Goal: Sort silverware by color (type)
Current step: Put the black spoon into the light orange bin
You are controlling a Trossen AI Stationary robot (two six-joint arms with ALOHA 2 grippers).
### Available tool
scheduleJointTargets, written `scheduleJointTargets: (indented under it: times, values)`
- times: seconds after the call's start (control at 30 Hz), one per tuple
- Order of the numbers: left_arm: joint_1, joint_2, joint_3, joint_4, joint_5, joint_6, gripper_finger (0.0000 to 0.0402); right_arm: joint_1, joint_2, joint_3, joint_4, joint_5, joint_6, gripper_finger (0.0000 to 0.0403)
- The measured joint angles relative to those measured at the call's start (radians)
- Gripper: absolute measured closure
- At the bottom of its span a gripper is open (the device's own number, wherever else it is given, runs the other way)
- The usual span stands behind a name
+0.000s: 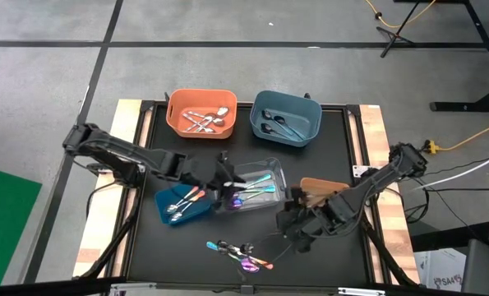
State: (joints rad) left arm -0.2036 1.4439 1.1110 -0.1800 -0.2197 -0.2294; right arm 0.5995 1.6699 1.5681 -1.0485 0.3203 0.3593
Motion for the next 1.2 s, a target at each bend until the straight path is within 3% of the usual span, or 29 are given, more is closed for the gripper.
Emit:
scheduleJointTargets:
  times: [0.33,0.57,0.97,1.2]
  values:
    - [-0.148,-0.064,0.0,-0.023,0.001,-0.004,0.0308,-0.011,0.106,0.0,0.143,-0.026,-0.153,0.0239]
    - [-0.229,-0.063,0.0,-0.026,0.0,-0.005,0.0308,-0.011,0.217,0.0,0.187,-0.037,-0.175,0.0239]
    - [-0.298,-0.063,0.0,-0.026,-0.09,-0.008,0.0308,-0.011,0.383,0.0,0.397,-0.186,-0.236,0.0239]
    - [-0.309,-0.063,0.0,-0.026,-0.091,-0.083,0.0308,-0.024,0.44,-0.001,0.412,-0.223,-0.234,0.0239]
